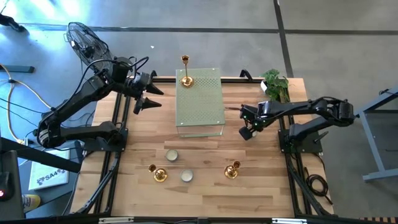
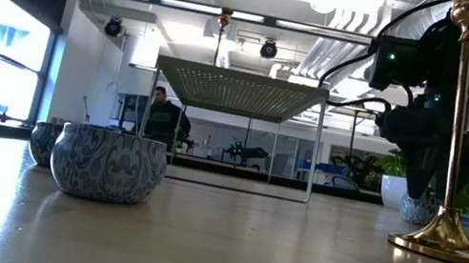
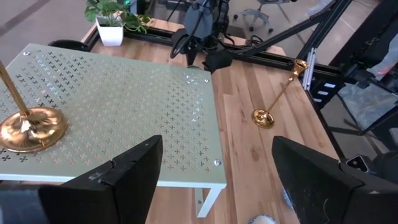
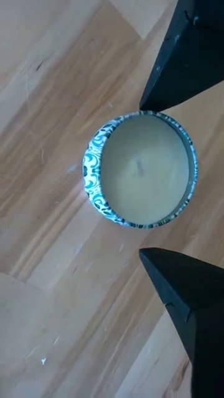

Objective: Pick & Place candle stick holders
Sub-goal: Put the top right blue scented candle to the right of the gold candle holder on the shelf

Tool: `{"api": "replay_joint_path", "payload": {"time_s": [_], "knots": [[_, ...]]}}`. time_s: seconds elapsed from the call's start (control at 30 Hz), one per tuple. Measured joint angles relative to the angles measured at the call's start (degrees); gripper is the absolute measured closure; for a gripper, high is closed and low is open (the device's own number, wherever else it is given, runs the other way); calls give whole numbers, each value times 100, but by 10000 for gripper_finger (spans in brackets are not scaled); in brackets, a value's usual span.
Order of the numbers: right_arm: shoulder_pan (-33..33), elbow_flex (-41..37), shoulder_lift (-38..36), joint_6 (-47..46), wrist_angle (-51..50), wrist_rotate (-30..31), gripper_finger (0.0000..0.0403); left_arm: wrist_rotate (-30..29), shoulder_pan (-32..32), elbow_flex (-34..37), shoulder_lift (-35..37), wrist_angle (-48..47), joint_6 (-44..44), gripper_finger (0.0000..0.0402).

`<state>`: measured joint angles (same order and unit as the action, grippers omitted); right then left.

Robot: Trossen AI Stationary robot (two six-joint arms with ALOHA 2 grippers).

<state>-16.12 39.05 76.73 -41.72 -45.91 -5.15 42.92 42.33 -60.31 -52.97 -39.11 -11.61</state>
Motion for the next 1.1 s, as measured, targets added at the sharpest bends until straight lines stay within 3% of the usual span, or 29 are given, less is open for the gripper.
{"api": "replay_joint_path", "payload": {"time_s": [0.27, 1.1], "knots": [[3, 1, 0, -191, 132, -382, 33, 0, 0, 0, -1, -2, -11, 103], [4, -146, 112, -25, 568, -79, 34, -4, 1, 0, -4, -46, -11, 103]]}}
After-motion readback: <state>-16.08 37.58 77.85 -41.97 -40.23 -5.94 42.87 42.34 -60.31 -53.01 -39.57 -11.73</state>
